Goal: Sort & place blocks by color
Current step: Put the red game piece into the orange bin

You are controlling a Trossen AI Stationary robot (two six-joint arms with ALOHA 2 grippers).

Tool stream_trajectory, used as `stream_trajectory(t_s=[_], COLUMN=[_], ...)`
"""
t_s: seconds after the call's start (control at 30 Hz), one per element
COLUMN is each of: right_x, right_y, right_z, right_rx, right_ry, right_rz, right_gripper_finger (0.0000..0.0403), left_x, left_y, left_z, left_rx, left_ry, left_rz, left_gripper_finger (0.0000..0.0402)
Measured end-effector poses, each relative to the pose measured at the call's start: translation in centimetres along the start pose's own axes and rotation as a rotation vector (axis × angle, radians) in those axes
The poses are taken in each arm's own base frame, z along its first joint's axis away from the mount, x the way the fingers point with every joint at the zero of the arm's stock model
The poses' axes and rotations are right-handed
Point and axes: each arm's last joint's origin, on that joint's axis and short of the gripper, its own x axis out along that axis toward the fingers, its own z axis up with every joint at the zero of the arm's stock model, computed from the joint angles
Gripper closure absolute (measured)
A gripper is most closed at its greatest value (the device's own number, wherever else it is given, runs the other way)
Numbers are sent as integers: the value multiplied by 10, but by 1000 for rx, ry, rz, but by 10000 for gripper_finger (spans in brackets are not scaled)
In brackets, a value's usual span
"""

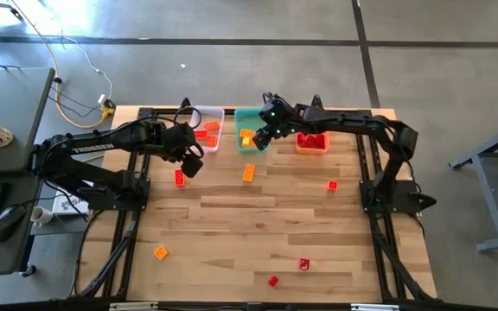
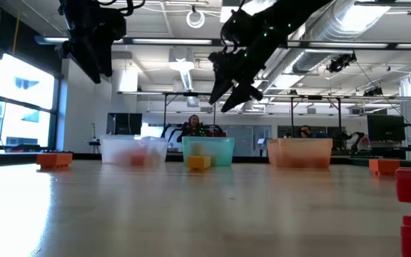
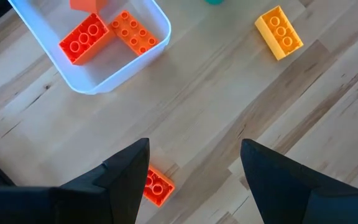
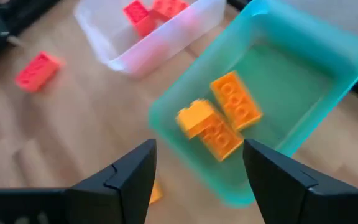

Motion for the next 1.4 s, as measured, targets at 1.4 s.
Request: stream_trajectory(t_s=[1.4], right_x=[-111], right_y=[218], right_z=[-204], right_rx=[122], right_ry=[571], right_rz=[204], right_gripper_finger=[176], left_x=[0], left_y=[0], left_z=[0], left_rx=[240], left_ry=[-1], left_rz=[-1], left_gripper_finger=[163])
